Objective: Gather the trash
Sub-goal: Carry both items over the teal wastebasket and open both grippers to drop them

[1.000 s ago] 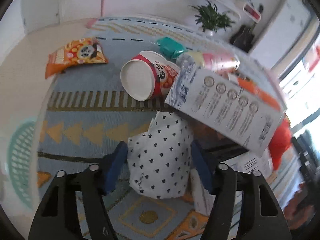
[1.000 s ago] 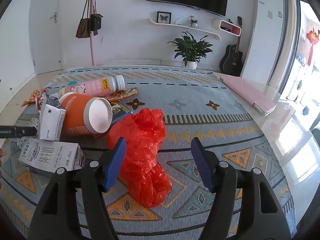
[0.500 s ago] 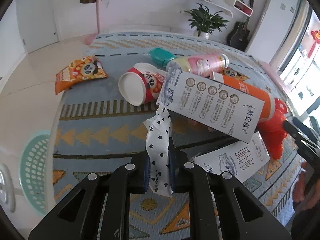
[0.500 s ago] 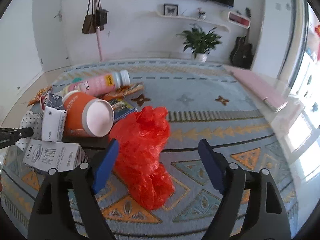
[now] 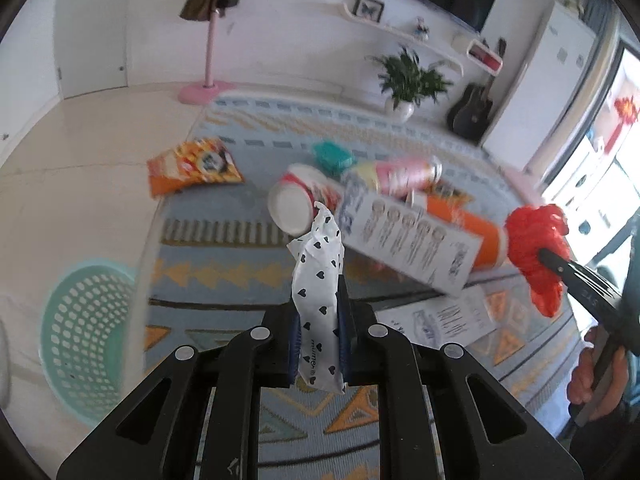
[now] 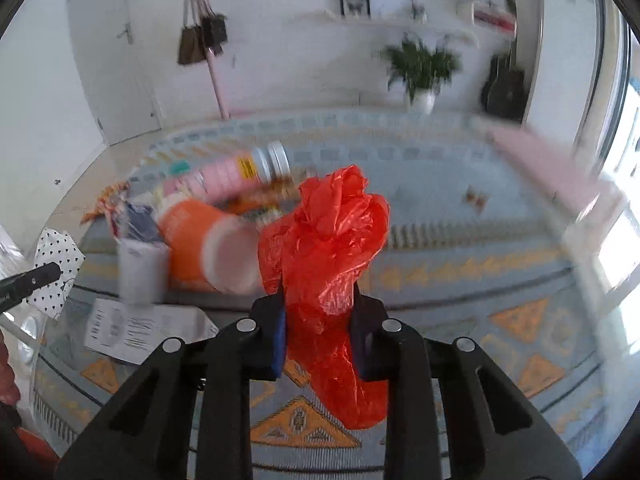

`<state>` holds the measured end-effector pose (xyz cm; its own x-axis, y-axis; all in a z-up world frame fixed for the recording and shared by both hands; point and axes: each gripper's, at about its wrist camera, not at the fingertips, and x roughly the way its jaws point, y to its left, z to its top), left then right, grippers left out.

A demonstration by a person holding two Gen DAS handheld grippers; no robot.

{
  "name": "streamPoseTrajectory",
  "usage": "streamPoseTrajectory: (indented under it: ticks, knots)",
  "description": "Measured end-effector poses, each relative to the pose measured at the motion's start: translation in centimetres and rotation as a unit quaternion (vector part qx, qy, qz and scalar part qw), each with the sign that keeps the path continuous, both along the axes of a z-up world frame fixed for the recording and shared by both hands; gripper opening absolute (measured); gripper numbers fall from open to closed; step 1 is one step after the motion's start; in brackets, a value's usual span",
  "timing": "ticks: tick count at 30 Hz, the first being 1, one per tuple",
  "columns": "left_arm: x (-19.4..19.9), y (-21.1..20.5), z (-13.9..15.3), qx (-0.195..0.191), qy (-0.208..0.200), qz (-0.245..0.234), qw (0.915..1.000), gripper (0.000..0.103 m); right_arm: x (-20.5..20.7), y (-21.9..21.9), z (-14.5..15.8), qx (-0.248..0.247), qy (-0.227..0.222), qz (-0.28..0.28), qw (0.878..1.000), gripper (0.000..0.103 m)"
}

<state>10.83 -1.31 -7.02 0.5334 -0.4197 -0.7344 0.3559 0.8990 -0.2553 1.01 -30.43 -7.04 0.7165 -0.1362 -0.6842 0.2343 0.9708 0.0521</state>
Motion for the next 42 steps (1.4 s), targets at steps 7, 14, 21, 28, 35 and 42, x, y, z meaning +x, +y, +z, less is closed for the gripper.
streamPoseTrajectory:
  ticks: [7, 14, 21, 28, 35, 42]
  knots:
    - [-1.4, 6.2, 4.4, -0.004, -0.037, 0.048, 0.9981, 0.013, 0.2, 8.6, 7.3, -0.042, -0.055, 0.104, 0.992, 0.022]
    - [-1.5, 15.9, 4.6, 0.001, -0.033, 0.132, 0.9907, 0.013, 3.8, 22.1, 7.8, -0.033, -0.059, 0.235, 0.97, 0.022]
    - [-0.8, 23.7, 1.9, -0.004, -0.01, 0.203, 0.9792, 0.013, 7.8, 32.0, 5.5, 0.0, -0.022, 0.307, 0.951, 0.022]
    - [0.9, 26.6, -2.1, -0.016, 0.021, 0.232, 0.9724, 0.013, 10.8, 39.3, 1.7, -0.005, 0.021, 0.339, 0.941, 0.022]
    - [2.4, 28.2, -5.7, -0.015, 0.046, 0.241, 0.9693, 0.014, 13.2, 42.2, -2.3, 0.001, 0.064, 0.341, 0.938, 0.022]
    - [3.0, 28.8, -7.2, -0.011, 0.053, 0.249, 0.9669, 0.043, 14.6, 43.7, -5.0, -0.004, 0.093, 0.339, 0.936, 0.026]
